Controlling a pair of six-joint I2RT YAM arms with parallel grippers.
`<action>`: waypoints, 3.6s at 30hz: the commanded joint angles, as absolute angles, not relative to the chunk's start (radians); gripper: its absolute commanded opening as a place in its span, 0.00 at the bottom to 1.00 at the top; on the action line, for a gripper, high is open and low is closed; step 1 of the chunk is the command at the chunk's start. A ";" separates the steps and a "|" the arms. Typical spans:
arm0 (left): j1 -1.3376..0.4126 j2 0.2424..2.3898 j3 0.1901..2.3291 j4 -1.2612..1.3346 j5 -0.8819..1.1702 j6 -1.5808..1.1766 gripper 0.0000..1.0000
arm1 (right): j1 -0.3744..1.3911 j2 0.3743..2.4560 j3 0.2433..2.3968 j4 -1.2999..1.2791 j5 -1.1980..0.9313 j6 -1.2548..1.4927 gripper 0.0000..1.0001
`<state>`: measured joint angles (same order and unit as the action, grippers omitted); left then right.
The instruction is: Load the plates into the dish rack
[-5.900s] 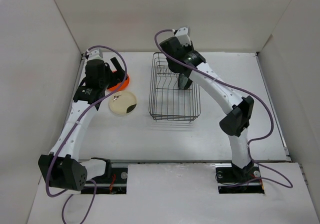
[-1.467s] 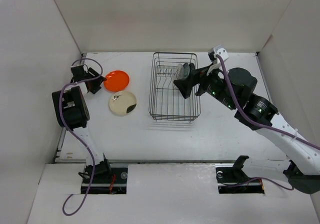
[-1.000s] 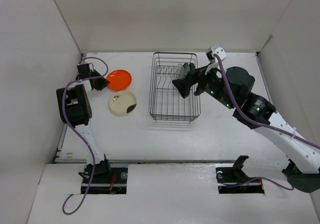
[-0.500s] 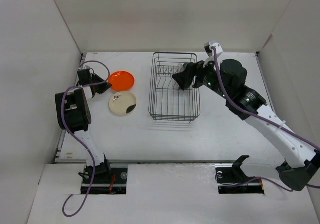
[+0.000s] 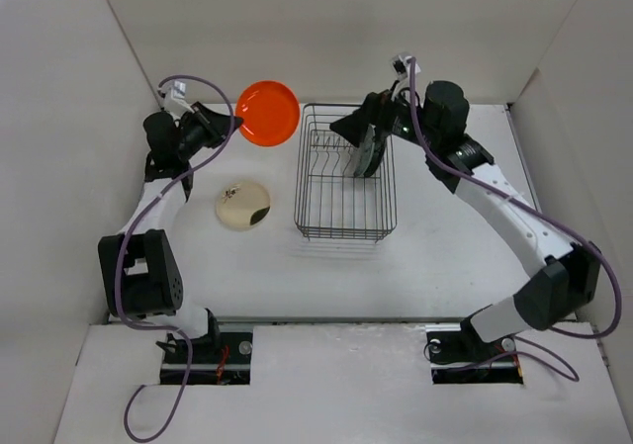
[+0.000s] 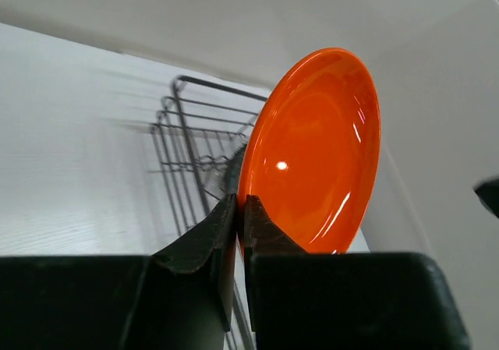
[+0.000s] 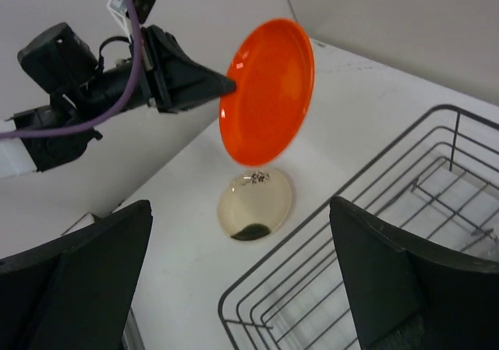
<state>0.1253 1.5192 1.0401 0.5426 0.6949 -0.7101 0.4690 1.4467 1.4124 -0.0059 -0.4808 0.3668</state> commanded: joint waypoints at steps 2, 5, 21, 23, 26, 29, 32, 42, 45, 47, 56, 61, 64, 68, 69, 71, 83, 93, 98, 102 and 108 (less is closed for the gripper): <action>0.049 1.496 1.088 0.601 0.799 -0.735 0.00 | 0.460 1.555 1.551 0.091 -0.591 0.362 1.00; 0.026 1.496 1.088 0.636 0.841 -0.773 0.00 | 0.460 1.629 1.612 0.091 -0.578 0.371 0.99; 0.026 1.574 0.983 1.080 0.974 -1.085 0.00 | 0.515 1.839 1.755 0.100 -0.578 0.491 0.20; 0.026 1.574 1.002 0.982 0.963 -1.048 0.00 | 0.525 1.839 1.755 0.100 -0.528 0.508 0.00; 0.026 1.560 1.058 0.685 0.846 -0.893 0.45 | 0.540 1.778 1.730 0.048 -0.317 0.529 0.00; 0.026 1.549 1.170 0.275 0.597 -0.747 1.00 | 0.618 1.738 1.767 -0.197 0.145 0.462 0.00; 0.017 1.574 1.325 -0.081 0.290 -0.644 1.00 | 0.679 1.788 1.894 -0.487 0.532 0.437 0.00; 0.017 1.677 1.545 -0.428 -0.072 -0.644 1.00 | 0.723 1.893 1.986 -0.796 0.888 0.546 0.00; 0.017 1.668 1.545 -0.428 -0.072 -0.644 1.00 | 0.723 1.942 2.034 -0.821 0.902 0.557 0.00; 0.017 1.667 1.536 -0.428 -0.063 -0.644 1.00 | 0.723 1.973 2.071 -0.831 0.902 0.557 0.00; 0.017 1.667 1.526 -0.410 -0.034 -0.635 1.00 | 0.692 2.126 2.246 -0.874 0.902 0.557 0.00; 0.017 1.667 1.526 -0.410 -0.015 -0.635 1.00 | 0.670 2.160 2.264 -0.887 0.893 0.557 0.00; 0.017 1.667 1.526 -0.410 -0.015 -0.635 1.00 | 0.670 2.171 2.264 -0.887 0.893 0.548 0.00; 0.017 1.667 1.517 -0.410 -0.015 -0.635 1.00 | 0.661 2.193 2.264 -0.876 0.862 0.538 0.00; 0.017 1.667 1.517 -0.410 -0.026 -0.635 1.00 | 0.661 2.194 2.255 -0.853 0.862 0.529 0.01; 0.017 1.677 1.517 -0.419 -0.037 -0.635 1.00 | 0.661 2.194 2.255 -0.839 0.833 0.520 0.04; 0.017 1.605 1.361 -0.422 -0.095 -0.667 1.00 | 0.661 2.221 2.315 -0.790 0.779 0.446 0.61; 0.066 1.303 1.010 -0.379 -0.046 -0.690 1.00 | 0.712 2.034 2.197 -0.689 0.784 0.353 0.78; 0.066 1.262 0.920 -0.353 -0.035 -0.687 1.00 | 0.753 1.899 2.069 -0.577 0.729 0.304 0.82; 0.066 1.282 0.829 -0.276 -0.008 -0.716 0.95 | 0.778 1.850 2.031 -0.552 0.669 0.282 0.83; 0.066 1.282 0.672 -0.128 0.024 -0.839 0.90 | 0.788 1.695 1.797 -0.349 0.415 0.291 0.86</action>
<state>0.0673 1.2972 0.7208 -0.2352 -0.0017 -0.7662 0.7887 1.7554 1.8832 -0.4911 0.5682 0.3016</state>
